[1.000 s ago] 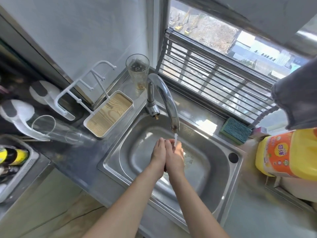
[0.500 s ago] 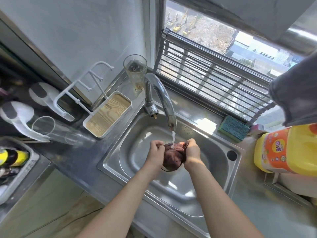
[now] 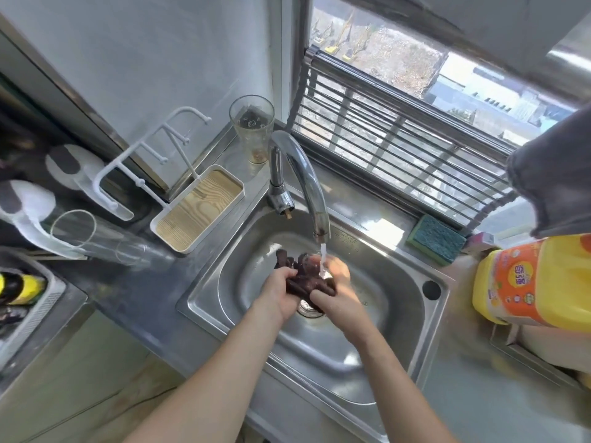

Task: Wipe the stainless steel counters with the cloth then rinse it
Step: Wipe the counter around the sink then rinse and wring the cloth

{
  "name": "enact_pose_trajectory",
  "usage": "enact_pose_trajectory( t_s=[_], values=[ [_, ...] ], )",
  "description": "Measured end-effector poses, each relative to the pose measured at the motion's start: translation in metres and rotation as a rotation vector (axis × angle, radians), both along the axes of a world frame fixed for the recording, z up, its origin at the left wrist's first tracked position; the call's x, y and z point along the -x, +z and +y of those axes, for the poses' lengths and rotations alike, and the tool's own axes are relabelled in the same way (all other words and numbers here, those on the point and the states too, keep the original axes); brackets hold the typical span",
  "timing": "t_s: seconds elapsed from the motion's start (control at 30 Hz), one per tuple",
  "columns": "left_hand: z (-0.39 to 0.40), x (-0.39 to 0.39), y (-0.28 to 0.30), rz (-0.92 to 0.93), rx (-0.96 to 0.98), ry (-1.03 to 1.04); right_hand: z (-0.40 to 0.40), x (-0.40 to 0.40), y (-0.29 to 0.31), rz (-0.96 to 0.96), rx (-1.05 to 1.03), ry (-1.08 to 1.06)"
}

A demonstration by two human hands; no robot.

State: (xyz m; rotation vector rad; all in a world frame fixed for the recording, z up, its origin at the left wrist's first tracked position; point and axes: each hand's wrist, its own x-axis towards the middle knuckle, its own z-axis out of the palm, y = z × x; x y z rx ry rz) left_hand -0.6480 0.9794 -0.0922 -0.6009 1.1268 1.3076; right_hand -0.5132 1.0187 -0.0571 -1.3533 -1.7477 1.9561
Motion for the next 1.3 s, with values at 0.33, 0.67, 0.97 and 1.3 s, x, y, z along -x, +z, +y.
enact_pose_trajectory(
  t_s=[0.33,0.67,0.97,1.3],
  values=[
    [-0.008,-0.003,-0.008,0.138,-0.012,0.000,0.000,-0.001,-0.018,0.031,0.552,-0.664],
    [-0.017,-0.007,-0.011,-0.026,-0.021,-0.413,0.020,0.000,0.001,0.372,0.780,-0.577],
    [0.003,-0.015,-0.020,0.299,0.120,-0.320,0.020,0.014,-0.025,-0.065,0.387,-0.647],
    [0.026,-0.035,-0.008,0.564,0.064,-0.379,0.001,0.044,-0.050,-0.312,0.066,-0.621]
  ],
)
